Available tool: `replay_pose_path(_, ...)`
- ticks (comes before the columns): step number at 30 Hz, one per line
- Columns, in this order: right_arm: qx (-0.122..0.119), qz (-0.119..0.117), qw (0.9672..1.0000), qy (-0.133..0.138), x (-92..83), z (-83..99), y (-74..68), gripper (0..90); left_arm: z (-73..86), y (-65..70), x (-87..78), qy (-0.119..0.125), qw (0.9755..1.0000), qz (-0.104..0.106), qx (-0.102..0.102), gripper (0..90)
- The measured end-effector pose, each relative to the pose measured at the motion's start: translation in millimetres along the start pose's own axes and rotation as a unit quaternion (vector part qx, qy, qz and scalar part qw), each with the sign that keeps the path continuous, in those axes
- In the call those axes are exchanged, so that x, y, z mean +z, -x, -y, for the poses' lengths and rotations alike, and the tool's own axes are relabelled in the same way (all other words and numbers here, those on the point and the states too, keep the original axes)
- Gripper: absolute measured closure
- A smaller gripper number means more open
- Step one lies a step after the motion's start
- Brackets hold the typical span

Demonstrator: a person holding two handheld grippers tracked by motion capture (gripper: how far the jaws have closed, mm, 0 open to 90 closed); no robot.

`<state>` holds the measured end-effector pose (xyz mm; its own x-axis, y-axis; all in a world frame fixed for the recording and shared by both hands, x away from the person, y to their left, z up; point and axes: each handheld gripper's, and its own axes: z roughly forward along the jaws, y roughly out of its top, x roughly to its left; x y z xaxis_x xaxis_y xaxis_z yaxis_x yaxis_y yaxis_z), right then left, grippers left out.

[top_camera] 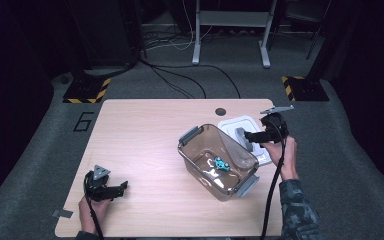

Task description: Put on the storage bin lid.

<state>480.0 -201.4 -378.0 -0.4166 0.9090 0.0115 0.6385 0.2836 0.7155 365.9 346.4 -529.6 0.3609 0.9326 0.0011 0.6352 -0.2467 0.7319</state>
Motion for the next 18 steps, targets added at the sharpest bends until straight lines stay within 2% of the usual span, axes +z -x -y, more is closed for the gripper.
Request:
replay_pose_path(7, 0.01, 0.002, 0.9998, -0.016, 19.3, 7.8, 8.3, 7.6, -0.1, -0.1, -0.1, -0.001, 1.0, 0.0, 0.0, 10.0)
replay_pose_path(11, 0.013, 0.008, 0.9997, -0.022, 29.5, 11.1, 10.6, 7.7, 0.0, 0.0, 0.0, 0.0, 1.0, 0.0, 0.0, 10.0)
replay_pose_path(13, 0.016, 0.023, 0.9993, -0.024, 34.4, 12.6, 11.4, 7.3, 0.0, 0.0, 0.0, 0.0, 1.0, 0.0, 0.0, 10.0)
replay_pose_path(18, 0.026, 0.025, 0.9987, -0.035, 50.6, 18.4, 17.5, 4.1, 0.0, 0.0, 0.0, 0.0, 1.0, 0.0, 0.0, 10.0)
